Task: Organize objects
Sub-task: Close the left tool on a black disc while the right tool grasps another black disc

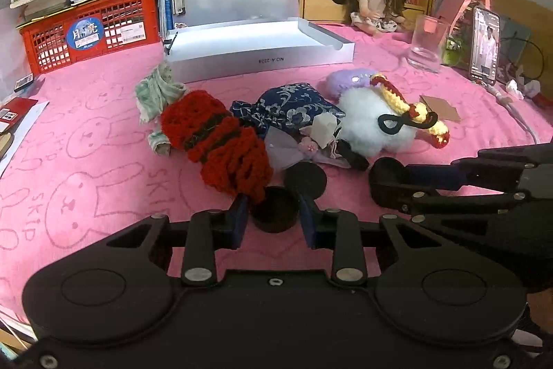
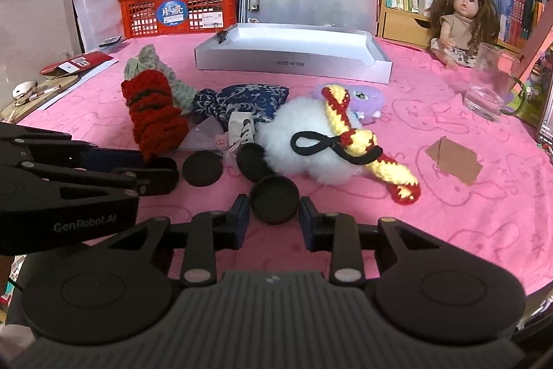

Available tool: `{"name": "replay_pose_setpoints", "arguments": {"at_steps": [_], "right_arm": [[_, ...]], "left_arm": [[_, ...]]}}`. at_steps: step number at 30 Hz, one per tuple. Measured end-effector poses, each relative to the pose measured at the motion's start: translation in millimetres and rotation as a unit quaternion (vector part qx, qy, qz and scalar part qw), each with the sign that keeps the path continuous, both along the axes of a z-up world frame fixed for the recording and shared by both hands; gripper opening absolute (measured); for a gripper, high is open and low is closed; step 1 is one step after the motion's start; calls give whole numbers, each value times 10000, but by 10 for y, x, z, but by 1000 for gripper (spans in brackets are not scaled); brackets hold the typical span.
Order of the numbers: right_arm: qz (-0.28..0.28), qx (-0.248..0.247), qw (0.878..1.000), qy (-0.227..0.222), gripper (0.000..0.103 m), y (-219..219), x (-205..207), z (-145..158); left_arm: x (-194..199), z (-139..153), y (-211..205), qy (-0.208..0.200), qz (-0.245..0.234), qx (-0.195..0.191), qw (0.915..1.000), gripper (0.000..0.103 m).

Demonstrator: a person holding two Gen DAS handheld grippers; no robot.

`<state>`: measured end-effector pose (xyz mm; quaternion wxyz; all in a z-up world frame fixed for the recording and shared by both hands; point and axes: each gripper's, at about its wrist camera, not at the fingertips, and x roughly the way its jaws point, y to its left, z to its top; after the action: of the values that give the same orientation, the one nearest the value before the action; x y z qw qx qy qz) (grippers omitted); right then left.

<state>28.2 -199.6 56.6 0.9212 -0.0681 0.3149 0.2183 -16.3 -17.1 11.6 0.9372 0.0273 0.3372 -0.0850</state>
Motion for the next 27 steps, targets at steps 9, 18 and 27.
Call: {"name": "replay_pose_setpoints", "arguments": {"at_steps": [9,18,27], "right_arm": [[70,22,10000,53,36,5,-23,-8],[133,29,9999,56,36,13,-26,-8],[116,44,9999,23,36,13,-41,5]], "left_arm": [[-14,-43,-37,0,-4,80,10000,40],[-11,-56,-56,34,-108,-34,9999,29],[-11,-34,-43,20,-98,-81,9999,30]]}}
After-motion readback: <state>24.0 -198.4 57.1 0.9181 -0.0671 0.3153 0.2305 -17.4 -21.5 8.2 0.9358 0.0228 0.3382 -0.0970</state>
